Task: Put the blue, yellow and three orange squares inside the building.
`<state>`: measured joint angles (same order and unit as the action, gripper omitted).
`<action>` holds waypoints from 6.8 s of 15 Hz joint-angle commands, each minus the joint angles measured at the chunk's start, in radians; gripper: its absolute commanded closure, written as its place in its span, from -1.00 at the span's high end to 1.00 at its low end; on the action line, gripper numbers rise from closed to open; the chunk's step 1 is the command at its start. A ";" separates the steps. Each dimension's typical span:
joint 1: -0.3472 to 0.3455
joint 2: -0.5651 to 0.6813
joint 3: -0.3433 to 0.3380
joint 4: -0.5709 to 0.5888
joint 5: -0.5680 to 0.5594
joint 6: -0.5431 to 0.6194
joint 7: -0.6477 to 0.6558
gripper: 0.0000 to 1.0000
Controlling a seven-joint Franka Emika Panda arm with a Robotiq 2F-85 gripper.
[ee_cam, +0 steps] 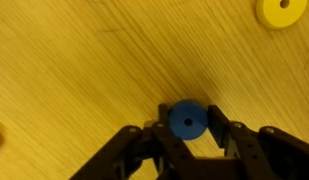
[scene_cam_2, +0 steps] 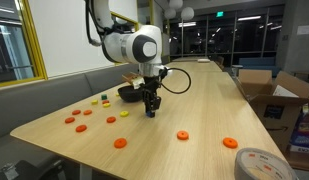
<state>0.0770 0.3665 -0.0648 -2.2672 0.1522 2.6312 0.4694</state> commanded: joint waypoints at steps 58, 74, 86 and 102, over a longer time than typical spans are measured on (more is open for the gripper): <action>0.054 -0.178 0.154 -0.219 -0.112 0.143 -0.234 1.00; 0.152 -0.026 0.071 -0.095 -0.199 0.129 -0.083 1.00; 0.156 -0.062 0.063 -0.131 -0.191 0.147 -0.051 1.00; 0.226 -0.242 -0.009 -0.171 -0.391 0.118 0.155 -0.51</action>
<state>0.2772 0.2236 -0.0449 -2.4130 -0.1537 2.7564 0.5365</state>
